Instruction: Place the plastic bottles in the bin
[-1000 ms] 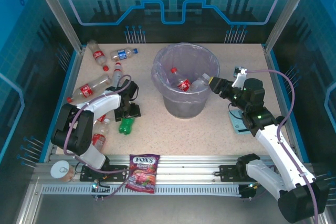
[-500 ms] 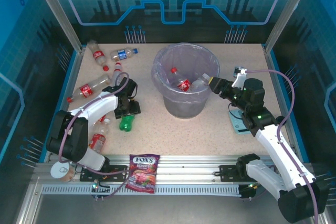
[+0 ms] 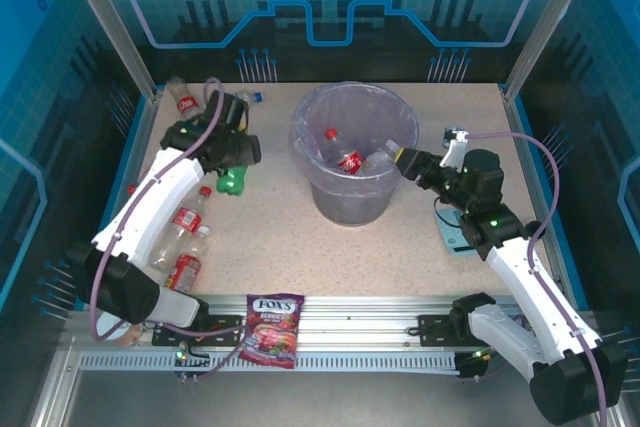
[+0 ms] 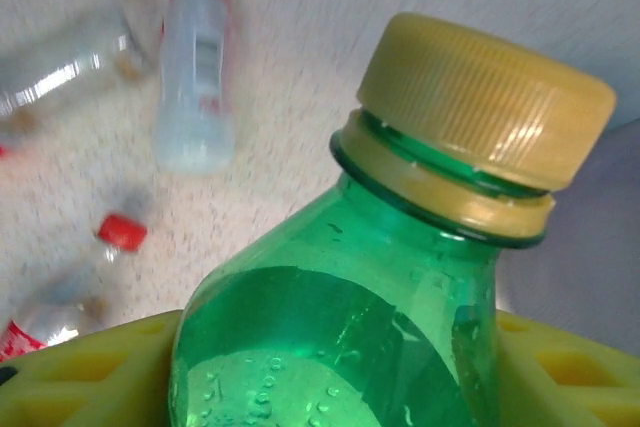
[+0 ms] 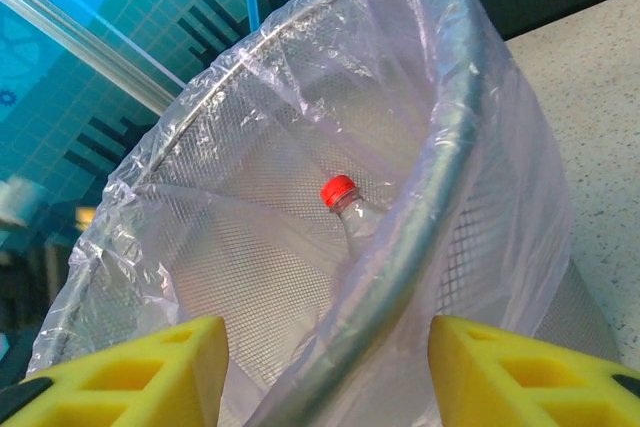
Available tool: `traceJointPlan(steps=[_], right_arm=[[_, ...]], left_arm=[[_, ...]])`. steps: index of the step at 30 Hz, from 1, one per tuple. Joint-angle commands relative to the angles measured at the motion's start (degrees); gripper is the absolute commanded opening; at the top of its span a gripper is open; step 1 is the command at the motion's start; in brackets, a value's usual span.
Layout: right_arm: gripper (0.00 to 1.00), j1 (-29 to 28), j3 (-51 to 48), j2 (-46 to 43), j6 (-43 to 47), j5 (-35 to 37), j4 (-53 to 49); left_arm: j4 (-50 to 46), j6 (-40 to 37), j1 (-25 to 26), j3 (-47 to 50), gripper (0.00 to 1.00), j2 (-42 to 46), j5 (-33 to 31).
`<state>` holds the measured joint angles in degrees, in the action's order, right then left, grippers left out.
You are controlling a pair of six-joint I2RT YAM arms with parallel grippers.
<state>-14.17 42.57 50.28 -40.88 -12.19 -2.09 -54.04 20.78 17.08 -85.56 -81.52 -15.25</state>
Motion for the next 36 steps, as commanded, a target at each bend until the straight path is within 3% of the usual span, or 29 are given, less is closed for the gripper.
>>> traceJointPlan(steps=[1, 5, 9, 14, 18, 30, 36], right_arm=[[0.57, -1.3, 2.2, 0.5, 0.5, -0.4, 0.4], [0.57, -2.0, 2.7, 1.2, 0.6, 0.6, 0.1], [0.57, -2.4, 2.8, 1.7, 0.7, 1.4, -0.1], [0.57, -2.7, 2.9, 1.6, 0.9, 2.0, -0.4], [0.57, -2.9, 3.0, 1.4, 1.1, 2.1, -0.6], [0.57, -2.9, 2.7, 1.4, 1.8, 2.0, -0.7], [0.58, -2.9, 2.7, 1.5, 2.2, 1.8, -0.7]], left_arm=[[-2.0, -3.4, 1.8, -9.9, 0.55, 3.1, -0.4], [4.4, -4.6, 7.9, -20.3, 0.52, 2.3, -0.1], [8.9, -6.1, 15.6, -30.6, 0.50, -3.8, 1.9], [6.7, -11.3, 23.7, -46.8, 0.49, -15.8, 1.7], [4.0, -12.2, 25.6, -55.0, 0.47, -25.2, 3.9], [0.5, -9.4, 25.4, -52.1, 0.37, -33.8, 7.3], [0.9, -5.7, 22.5, -46.0, 0.33, -34.5, 13.2]])
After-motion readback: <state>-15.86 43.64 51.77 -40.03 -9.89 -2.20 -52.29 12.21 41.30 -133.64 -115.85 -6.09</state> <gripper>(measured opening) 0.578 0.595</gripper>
